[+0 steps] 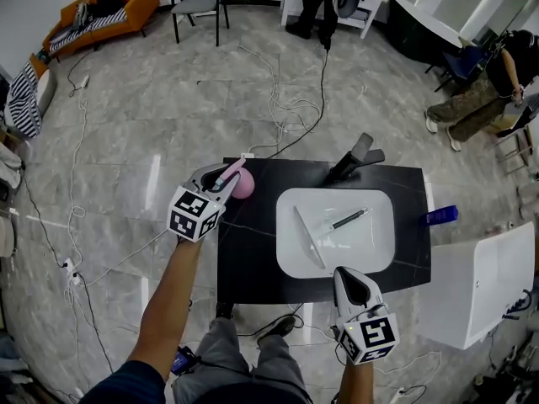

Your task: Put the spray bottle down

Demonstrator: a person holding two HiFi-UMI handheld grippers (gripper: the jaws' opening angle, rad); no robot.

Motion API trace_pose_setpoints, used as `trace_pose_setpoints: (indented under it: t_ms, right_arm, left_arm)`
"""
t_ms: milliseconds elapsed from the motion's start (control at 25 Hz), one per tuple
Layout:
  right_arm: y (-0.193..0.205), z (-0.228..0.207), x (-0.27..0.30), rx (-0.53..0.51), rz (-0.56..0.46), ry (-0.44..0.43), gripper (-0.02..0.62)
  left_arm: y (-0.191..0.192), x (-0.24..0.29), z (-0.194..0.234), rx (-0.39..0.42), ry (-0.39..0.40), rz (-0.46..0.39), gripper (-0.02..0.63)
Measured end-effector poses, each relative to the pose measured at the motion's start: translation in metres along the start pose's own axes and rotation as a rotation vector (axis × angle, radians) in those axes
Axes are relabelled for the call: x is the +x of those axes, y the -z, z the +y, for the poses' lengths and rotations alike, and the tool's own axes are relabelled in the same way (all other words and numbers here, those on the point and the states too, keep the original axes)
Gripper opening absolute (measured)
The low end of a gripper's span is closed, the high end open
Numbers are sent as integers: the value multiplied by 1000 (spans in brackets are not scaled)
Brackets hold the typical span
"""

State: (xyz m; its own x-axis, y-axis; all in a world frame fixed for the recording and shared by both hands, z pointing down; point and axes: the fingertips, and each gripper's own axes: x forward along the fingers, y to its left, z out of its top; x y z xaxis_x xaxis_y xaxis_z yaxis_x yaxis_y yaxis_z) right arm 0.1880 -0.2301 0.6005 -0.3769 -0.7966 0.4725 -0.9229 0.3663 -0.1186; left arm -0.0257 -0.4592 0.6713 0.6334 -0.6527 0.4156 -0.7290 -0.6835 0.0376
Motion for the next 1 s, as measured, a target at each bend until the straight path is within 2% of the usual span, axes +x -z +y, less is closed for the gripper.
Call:
trace_pose_setpoints:
  t_ms: [560,1000]
  right_arm:
    - [18,1,9,16,31,-7,9]
    - [21,2,9,31,27,-3,10]
  left_arm:
    - [23,23,10,-13,-10,36,89]
    - [26,27,8,-13,-10,21,92]
